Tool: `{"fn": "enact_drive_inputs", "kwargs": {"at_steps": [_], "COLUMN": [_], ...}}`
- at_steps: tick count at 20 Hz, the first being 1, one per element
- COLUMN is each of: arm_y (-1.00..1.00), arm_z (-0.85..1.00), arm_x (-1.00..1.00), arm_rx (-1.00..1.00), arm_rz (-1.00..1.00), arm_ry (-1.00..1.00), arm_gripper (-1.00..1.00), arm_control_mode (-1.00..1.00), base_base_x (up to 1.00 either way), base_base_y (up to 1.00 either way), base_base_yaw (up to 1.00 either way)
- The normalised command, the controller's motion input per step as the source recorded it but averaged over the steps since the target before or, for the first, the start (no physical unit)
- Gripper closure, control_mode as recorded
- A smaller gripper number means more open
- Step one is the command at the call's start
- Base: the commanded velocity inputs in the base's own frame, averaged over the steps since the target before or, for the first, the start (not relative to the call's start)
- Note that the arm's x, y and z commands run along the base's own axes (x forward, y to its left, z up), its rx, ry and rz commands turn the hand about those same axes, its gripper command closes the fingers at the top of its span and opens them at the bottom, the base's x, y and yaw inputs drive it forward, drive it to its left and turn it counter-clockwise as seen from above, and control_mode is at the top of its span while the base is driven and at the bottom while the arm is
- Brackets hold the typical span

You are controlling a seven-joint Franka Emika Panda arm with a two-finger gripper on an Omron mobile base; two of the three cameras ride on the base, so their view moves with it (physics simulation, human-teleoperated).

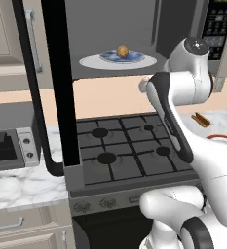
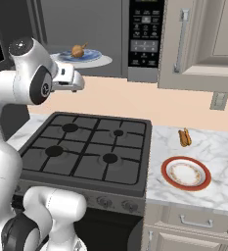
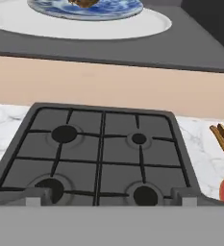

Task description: Pick the onion from the microwave and place it on plate located on the counter.

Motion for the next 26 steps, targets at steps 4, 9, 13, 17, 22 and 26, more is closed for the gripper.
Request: {"fn": "enact_drive_inputs", "kwargs": {"at_steps": [4,9,13,17,22,26], "arm_y": [0.18,0.02,0.02,0.26,0.38,0.20], "arm_z": [0.82,0.58,0.40,0.11,0.01,0.00], "arm_x": [0.00,-0.08,-0.08,0.11,0.54,0.62], "arm_rx": [0.05,0.08,0.02,0.02,0.00,0.00], "arm_rz": [-0.02,0.00,0.00,0.00,0.00,0.00], "arm_ry": [-0.29,-0.22,-0.23,-0.15,0.00,0.01], "arm_gripper": [-1.00,-1.00,-1.00,-1.00,-1.00,-1.00], "arm_control_mode": [-1.00,-1.00,-1.00,-1.00,-1.00,-1.00], "base_base_x": [0.00,0.00,0.00,0.00,0.00,0.00], "base_base_y": [0.00,0.00,0.00,0.00,0.00,0.00], "base_base_yaw": [0.00,0.00,0.00,0.00,0.00,0.00]}}
